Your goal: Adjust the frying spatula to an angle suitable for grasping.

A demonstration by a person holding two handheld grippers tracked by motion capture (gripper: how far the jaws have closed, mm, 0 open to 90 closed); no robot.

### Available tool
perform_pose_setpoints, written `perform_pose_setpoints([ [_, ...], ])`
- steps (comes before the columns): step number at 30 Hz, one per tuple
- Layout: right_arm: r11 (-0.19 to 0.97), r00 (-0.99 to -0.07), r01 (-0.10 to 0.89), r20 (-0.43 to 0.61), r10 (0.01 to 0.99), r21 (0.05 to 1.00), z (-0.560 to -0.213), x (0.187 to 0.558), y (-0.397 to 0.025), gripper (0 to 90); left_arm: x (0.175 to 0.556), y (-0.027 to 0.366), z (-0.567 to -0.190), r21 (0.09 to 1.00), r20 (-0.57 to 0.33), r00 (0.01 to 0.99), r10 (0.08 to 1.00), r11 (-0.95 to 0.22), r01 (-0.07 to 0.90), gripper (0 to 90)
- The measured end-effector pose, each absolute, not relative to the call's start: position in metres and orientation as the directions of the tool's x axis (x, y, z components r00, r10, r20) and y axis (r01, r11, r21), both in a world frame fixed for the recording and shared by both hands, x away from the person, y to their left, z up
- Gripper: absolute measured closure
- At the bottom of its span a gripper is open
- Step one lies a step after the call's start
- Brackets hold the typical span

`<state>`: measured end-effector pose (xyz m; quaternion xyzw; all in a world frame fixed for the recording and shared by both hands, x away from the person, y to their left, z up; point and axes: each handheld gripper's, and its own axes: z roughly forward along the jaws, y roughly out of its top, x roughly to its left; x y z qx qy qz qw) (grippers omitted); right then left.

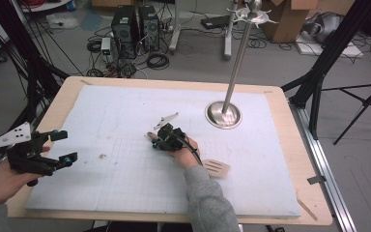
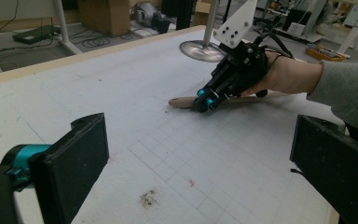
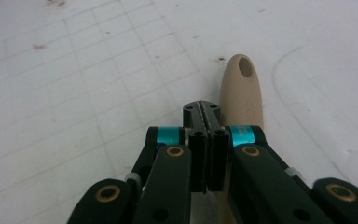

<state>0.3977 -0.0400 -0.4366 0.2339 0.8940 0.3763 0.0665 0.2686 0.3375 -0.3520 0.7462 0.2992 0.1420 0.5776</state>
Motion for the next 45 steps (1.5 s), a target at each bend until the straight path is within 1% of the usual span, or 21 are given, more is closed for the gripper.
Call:
perform_pose_setpoints([
  [3, 0.607, -0.875, 0.374, 0.050, 0.481, 0.701, -0.436, 0.401, -0.042, 90.0, 0.269, 0.338, -0.352, 0.947, -0.134, 0.781, 0.610, -0.153, 0.282, 4.9],
  [6, 0.575, -0.860, 0.394, 0.067, 0.506, 0.717, -0.437, 0.406, -0.047, 90.0, 0.269, 0.338, -0.353, 0.947, -0.135, 0.782, 0.609, -0.154, 0.283, 4.9],
  [10, 0.574, -0.851, 0.412, 0.074, 0.520, 0.708, -0.435, 0.404, -0.048, 90.0, 0.270, 0.339, -0.353, 0.946, -0.136, 0.781, 0.610, -0.154, 0.285, 4.8],
  [13, 0.536, -0.855, 0.401, 0.094, 0.510, 0.743, -0.421, 0.398, -0.056, 90.0, 0.270, 0.339, -0.353, 0.946, -0.136, 0.781, 0.610, -0.154, 0.285, 4.8],
  [15, 0.554, -0.864, 0.389, 0.083, 0.497, 0.736, -0.412, 0.392, -0.060, 90.0, 0.270, 0.339, -0.353, 0.946, -0.134, 0.781, 0.610, -0.156, 0.284, 4.9],
  [16, 0.565, -0.870, 0.373, 0.065, 0.489, 0.736, -0.407, 0.388, -0.065, 90.0, 0.270, 0.339, -0.353, 0.946, -0.134, 0.780, 0.611, -0.154, 0.284, 4.8],
  [20, 0.560, -0.876, 0.375, 0.085, 0.475, 0.739, -0.393, 0.377, -0.082, 90.0, 0.270, 0.337, -0.351, 0.948, -0.130, 0.784, 0.607, -0.155, 0.277, 4.8],
  [22, 0.577, -0.889, 0.355, 0.075, 0.451, 0.736, -0.389, 0.372, -0.091, 89.9, 0.270, 0.336, -0.350, 0.950, -0.126, 0.786, 0.605, -0.154, 0.270, 4.9],
  [26, 0.586, -0.889, 0.362, 0.079, 0.452, 0.724, -0.387, 0.367, -0.110, 89.9, 0.272, 0.335, -0.349, 0.954, -0.129, 0.783, 0.608, -0.139, 0.265, 4.8],
  [34, 0.538, -0.878, 0.384, 0.115, 0.465, 0.750, -0.389, 0.365, -0.145, 89.6, 0.273, 0.333, -0.350, 0.955, -0.124, 0.785, 0.606, -0.142, 0.261, 4.8],
  [35, 0.528, -0.876, 0.386, 0.122, 0.467, 0.756, -0.391, 0.365, -0.148, 88.0, 0.273, 0.332, -0.349, 0.955, -0.124, 0.785, 0.606, -0.142, 0.260, 4.8],
  [38, 0.512, -0.876, 0.402, 0.155, 0.458, 0.759, -0.395, 0.364, -0.153, 77.1, 0.274, 0.331, -0.349, 0.955, -0.124, 0.789, 0.602, -0.142, 0.259, 4.9],
  [40, 0.508, -0.884, 0.388, 0.155, 0.441, 0.769, -0.396, 0.363, -0.155, 69.2, 0.274, 0.330, -0.349, 0.955, -0.124, 0.790, 0.600, -0.144, 0.259, 4.8],
  [43, 0.504, -0.890, 0.376, 0.152, 0.431, 0.778, -0.397, 0.362, -0.155, 54.6, 0.275, 0.328, -0.350, 0.954, -0.124, 0.793, 0.596, -0.147, 0.260, 4.9],
  [45, 0.496, -0.888, 0.392, 0.177, 0.424, 0.775, -0.399, 0.362, -0.156, 44.5, 0.277, 0.327, -0.350, 0.954, -0.124, 0.794, 0.595, -0.148, 0.260, 4.9],
])
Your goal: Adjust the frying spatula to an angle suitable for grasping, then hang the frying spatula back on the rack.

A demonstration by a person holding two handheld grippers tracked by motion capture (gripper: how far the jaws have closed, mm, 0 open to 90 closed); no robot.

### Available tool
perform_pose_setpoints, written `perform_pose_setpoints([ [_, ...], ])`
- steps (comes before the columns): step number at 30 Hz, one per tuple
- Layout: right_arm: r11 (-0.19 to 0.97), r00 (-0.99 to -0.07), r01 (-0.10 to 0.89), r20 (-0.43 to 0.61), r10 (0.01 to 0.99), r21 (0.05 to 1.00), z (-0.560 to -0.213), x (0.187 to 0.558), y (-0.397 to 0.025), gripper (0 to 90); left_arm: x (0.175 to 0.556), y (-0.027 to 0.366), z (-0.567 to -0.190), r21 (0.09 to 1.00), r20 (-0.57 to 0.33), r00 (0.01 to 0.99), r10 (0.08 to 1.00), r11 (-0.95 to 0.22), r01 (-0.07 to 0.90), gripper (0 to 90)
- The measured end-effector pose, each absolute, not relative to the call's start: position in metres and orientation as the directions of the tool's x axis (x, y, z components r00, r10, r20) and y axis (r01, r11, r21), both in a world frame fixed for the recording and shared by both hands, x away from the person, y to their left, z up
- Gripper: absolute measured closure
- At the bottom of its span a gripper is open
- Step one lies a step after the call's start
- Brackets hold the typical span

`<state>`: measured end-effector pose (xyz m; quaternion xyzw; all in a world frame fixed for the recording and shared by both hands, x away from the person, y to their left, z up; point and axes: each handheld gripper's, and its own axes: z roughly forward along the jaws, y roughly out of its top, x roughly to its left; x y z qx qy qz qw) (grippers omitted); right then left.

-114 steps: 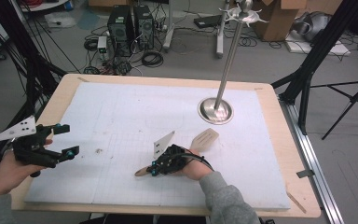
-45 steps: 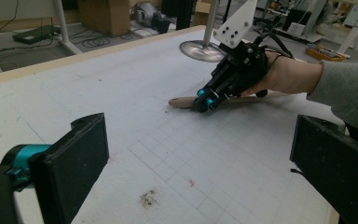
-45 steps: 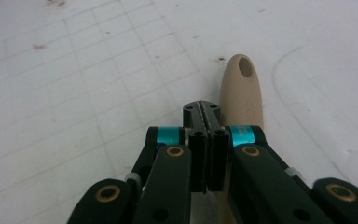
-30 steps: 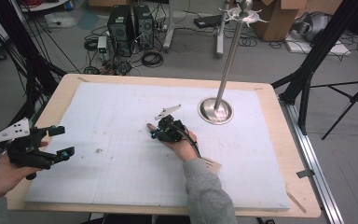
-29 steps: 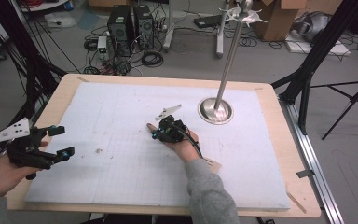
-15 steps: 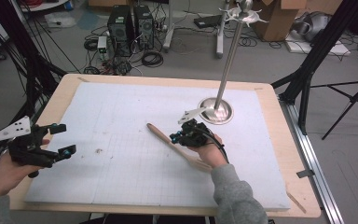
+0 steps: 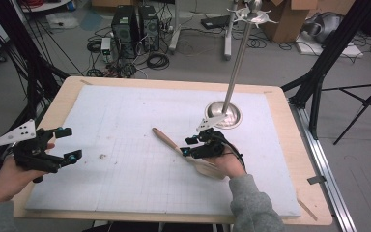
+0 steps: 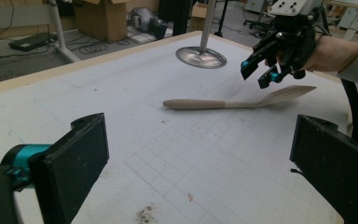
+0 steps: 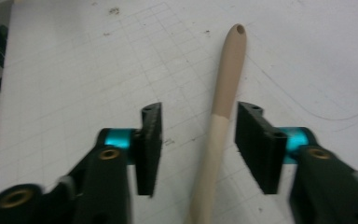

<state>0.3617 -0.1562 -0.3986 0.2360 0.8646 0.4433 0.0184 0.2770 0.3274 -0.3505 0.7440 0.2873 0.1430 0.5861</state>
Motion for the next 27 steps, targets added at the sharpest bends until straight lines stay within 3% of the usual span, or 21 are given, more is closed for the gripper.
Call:
perform_pose_setpoints([
  [3, 0.496, -0.892, 0.399, 0.199, 0.407, 0.772, -0.3996, 0.3601, -0.1550, 36.0, 0.2799, 0.3278, -0.3526, 0.952, -0.131, 0.793, 0.595, -0.146, 0.268, 4.9],
  [8, 0.497, -0.894, 0.390, 0.188, 0.407, 0.775, -0.3990, 0.3592, -0.1545, 14.2, 0.2784, 0.3294, -0.3552, 0.950, -0.136, 0.789, 0.599, -0.147, 0.275, 4.8],
  [27, 0.528, -0.880, 0.397, 0.147, 0.452, 0.750, -0.4042, 0.3605, -0.1607, 14.1, 0.2789, 0.3291, -0.3572, 0.947, -0.136, 0.787, 0.602, -0.153, 0.281, 4.8],
])
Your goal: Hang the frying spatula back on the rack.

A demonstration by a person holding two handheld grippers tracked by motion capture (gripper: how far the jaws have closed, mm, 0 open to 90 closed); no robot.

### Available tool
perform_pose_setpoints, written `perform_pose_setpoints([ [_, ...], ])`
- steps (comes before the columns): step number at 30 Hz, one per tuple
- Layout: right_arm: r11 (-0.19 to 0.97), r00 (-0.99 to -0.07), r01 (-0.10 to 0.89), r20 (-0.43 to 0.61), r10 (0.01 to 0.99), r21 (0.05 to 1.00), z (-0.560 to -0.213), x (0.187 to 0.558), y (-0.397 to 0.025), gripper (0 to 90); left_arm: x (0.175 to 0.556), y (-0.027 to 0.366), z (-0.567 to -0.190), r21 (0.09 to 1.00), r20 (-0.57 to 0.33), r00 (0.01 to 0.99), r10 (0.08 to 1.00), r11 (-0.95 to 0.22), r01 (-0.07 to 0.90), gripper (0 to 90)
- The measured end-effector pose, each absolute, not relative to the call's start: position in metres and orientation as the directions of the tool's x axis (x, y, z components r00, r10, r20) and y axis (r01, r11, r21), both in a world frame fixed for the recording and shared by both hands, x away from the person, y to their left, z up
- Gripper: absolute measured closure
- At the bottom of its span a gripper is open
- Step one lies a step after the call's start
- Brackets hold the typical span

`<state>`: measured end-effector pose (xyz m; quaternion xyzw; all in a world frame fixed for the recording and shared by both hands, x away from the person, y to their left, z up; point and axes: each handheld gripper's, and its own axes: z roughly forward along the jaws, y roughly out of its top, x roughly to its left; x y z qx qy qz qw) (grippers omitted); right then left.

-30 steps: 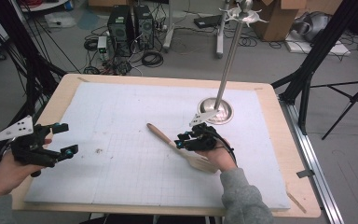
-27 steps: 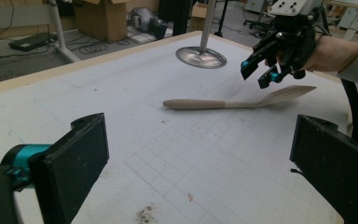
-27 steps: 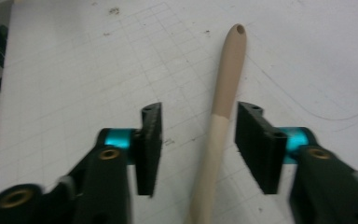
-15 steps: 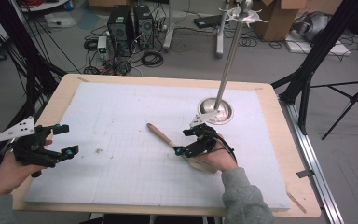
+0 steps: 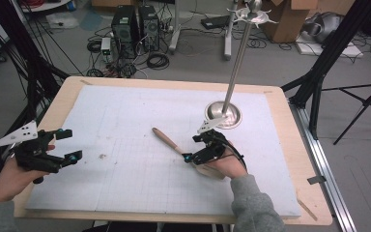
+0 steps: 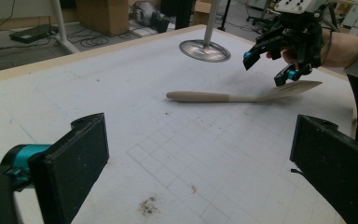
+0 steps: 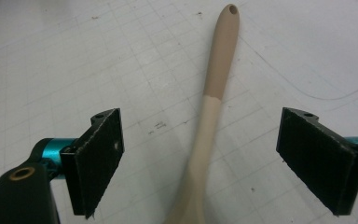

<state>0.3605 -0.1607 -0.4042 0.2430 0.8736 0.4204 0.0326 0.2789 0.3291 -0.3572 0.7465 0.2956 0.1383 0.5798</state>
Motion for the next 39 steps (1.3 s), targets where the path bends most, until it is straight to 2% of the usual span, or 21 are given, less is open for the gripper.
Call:
perform_pose_setpoints([
  [17, 0.581, -0.876, 0.444, 0.193, 0.442, 0.682, -0.419, 0.365, -0.156, 17.1, 0.282, 0.328, -0.360, 0.943, -0.138, 0.789, 0.598, -0.164, 0.290, 4.8],
  [39, 0.628, -0.861, 0.487, 0.215, 0.460, 0.606, -0.424, 0.369, -0.150, 39.1, 0.284, 0.328, -0.366, 0.934, -0.146, 0.782, 0.605, -0.175, 0.310, 4.9],
])
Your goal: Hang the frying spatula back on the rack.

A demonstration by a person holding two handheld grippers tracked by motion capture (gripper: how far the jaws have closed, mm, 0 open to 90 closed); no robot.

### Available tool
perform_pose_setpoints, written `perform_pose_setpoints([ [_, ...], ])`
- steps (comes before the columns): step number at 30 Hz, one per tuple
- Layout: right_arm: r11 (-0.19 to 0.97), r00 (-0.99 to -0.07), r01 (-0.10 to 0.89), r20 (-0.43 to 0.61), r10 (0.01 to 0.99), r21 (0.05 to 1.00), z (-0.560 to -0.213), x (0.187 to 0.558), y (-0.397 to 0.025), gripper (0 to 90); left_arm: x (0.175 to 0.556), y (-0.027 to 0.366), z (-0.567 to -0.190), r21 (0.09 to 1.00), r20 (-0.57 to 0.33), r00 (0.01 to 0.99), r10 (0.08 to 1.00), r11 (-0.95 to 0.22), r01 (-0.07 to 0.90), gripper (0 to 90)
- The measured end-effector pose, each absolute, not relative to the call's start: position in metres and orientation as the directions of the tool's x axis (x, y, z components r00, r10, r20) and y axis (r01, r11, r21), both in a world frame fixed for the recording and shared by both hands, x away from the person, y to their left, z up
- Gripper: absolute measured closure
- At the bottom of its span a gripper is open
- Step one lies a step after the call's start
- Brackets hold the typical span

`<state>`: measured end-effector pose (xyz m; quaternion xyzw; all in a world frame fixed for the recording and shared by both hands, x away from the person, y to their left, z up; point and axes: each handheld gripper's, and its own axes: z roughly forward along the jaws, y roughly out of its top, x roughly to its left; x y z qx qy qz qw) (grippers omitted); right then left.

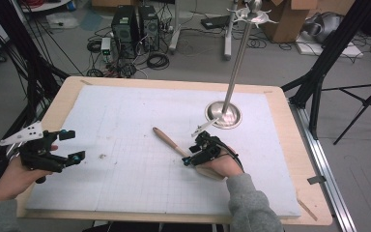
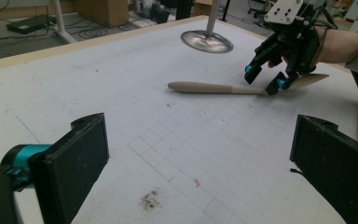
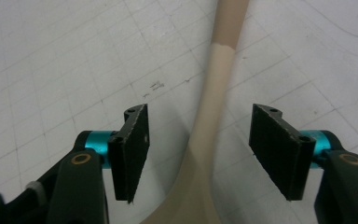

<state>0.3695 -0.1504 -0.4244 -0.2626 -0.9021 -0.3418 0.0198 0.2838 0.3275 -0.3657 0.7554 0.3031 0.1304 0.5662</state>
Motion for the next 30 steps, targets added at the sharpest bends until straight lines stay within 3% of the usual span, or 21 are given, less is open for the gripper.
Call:
perform_pose_setpoints([
  [30, 0.715, -0.861, 0.472, 0.094, 0.500, 0.516, -0.419, 0.362, -0.127, 65.0, 0.282, 0.331, -0.369, 0.928, -0.146, 0.769, 0.622, -0.183, 0.324, 4.9],
])
